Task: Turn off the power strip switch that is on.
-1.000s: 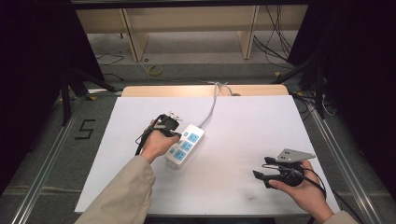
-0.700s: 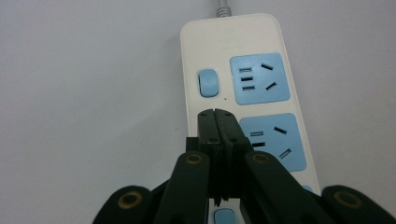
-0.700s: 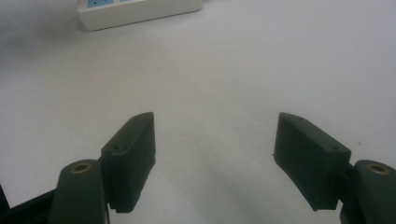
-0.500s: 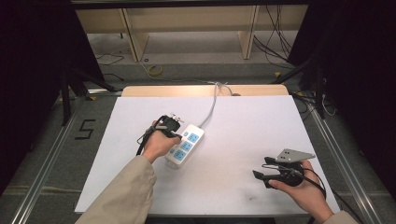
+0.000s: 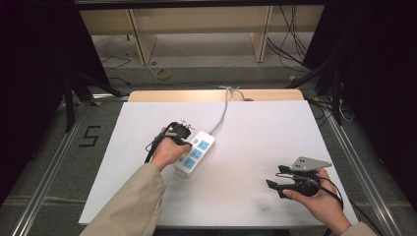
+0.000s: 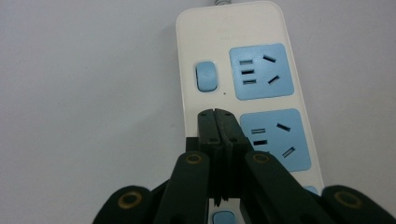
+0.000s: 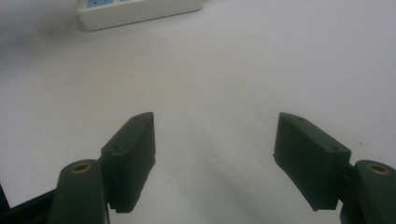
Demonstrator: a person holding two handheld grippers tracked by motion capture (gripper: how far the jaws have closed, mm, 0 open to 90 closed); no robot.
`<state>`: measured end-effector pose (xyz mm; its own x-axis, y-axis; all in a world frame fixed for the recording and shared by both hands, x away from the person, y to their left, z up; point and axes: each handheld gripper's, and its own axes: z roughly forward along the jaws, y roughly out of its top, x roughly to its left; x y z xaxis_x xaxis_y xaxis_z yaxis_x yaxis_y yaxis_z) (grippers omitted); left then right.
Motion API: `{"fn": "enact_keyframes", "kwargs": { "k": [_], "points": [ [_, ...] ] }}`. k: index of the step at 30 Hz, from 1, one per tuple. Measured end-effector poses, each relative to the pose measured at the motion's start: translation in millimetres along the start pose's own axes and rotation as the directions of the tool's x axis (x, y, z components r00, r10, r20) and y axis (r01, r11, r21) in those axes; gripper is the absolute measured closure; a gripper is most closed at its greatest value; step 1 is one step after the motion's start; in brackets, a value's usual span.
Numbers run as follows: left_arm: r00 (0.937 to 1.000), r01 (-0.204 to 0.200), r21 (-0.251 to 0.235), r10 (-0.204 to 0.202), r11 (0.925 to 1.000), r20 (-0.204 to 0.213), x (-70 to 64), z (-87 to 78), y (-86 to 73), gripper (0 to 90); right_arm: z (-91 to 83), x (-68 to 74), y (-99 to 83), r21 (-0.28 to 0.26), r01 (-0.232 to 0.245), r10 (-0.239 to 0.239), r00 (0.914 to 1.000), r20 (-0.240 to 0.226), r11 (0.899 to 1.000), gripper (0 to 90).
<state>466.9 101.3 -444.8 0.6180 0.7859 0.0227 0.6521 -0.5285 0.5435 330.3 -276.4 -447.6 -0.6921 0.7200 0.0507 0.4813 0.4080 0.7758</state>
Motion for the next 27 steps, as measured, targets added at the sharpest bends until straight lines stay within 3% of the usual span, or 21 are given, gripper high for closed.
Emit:
{"fn": "enact_keyframes", "kwargs": {
  "k": [6, 27],
  "points": [
    [0.9999, -0.012, 0.027, 0.012, 0.9996, -0.007, -2.1, -0.4, 2.5, 89.8, -0.3, 0.3, 0.0, 0.0, -0.003, 0.003, 1.0, 0.001, 1.0, 29.8],
    [0.9997, -0.012, 0.034, 0.013, 0.9993, -0.022, -5.0, 0.4, 3.8, 90.0, 0.7, 1.1, -0.2, 0.003, -0.004, 0.004, 1.0, -0.002, 1.0, 29.7]
  ]
}}
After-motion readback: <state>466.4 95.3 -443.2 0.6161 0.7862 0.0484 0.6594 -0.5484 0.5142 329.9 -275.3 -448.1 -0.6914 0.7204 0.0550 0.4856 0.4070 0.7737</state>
